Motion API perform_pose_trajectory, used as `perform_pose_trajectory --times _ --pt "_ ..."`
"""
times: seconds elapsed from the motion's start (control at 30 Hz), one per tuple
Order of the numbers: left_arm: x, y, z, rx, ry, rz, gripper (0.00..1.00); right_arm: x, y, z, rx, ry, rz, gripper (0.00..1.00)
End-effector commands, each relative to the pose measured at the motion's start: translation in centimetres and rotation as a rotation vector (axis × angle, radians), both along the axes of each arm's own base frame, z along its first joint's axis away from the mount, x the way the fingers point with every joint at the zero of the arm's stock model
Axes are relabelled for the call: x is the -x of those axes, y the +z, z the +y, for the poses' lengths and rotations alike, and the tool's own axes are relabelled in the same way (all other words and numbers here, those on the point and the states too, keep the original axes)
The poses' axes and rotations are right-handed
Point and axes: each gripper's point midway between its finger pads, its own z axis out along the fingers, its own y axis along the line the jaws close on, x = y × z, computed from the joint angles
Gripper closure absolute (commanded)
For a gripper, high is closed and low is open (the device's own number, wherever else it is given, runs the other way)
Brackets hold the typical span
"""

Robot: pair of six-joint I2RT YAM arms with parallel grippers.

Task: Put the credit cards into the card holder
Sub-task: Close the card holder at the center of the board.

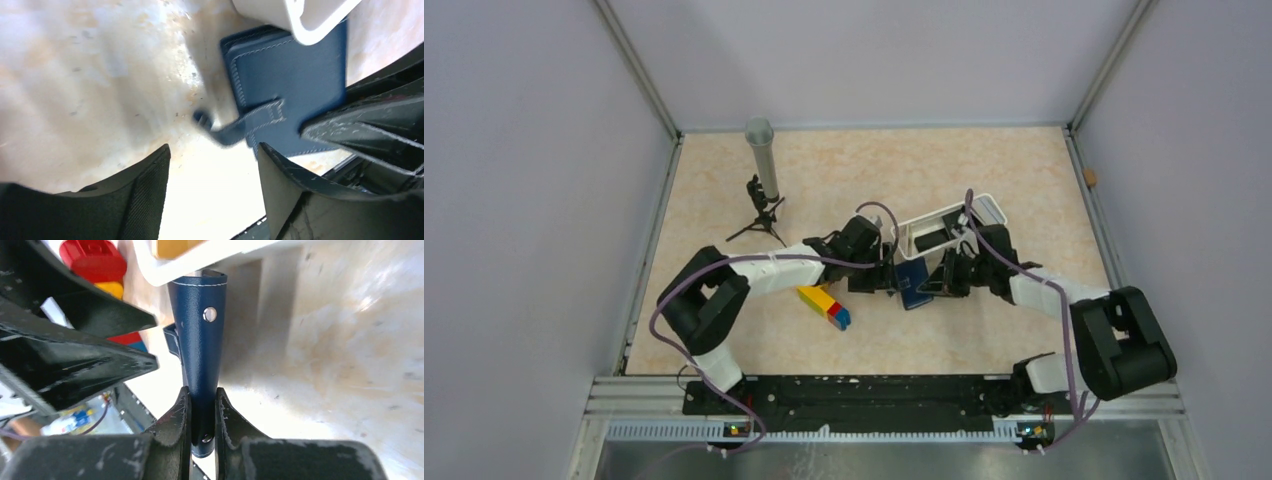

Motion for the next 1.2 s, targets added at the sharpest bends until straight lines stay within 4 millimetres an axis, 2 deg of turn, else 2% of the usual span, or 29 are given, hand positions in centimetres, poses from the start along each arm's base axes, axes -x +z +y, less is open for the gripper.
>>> perform_pose_trajectory --times 0.0,0.1,0.17,0.27,0.33,0.43,0.47,0.6,0.87,0.97,1.17 --pt "-3.9 8.4 1.8 0.034 0.102 -0.188 0.30 -3.7 4.3 -1.8 0.161 -0.043 -0.203 1.00" --pt "-5.0 13.0 2.3 0.081 0.150 -0.269 0.22 -4.9 6.3 -3.0 0.296 -0.072 -0.305 1.00" --pt "-5.3 15.1 1.9 0.148 0.189 -0.275 0.15 -5.3 7.3 -3.0 0.398 -0.086 -0.375 1.00" --pt "-5.3 17.3 0.3 0.310 0.206 -0.259 0.11 -5.7 9.2 -2.8 0.490 -0.156 -0.484 1.00" --pt "-5.3 18.0 -0.6 0.396 0.221 -0.235 0.09 -5.7 10.5 -2.5 0.542 -0.203 -0.553 1.00" --pt "-5.3 17.6 -1.4 0.452 0.231 -0.196 0.07 -5.1 12.2 -1.2 0.570 -0.223 -0.644 1.00" --pt "-5.3 18.1 -1.8 0.484 0.221 -0.202 0.04 -4.9 12.7 -0.7 0.575 -0.226 -0.670 1.00" --pt "-5.0 16.6 -2.1 0.476 0.217 -0.153 0.02 -3.9 14.2 1.1 0.572 -0.227 -0.747 1.00" --pt "-4.9 14.5 -2.4 0.477 0.236 -0.106 0.04 -2.9 13.9 4.6 0.577 -0.156 -0.803 1.00" --pt "-4.9 14.0 -2.3 0.464 0.239 -0.096 0.11 -2.7 13.8 5.2 0.624 -0.148 -0.829 1.00" --pt "-4.7 12.9 -2.4 0.446 0.233 -0.071 0.39 -2.6 13.2 5.9 0.733 -0.141 -0.860 1.00"
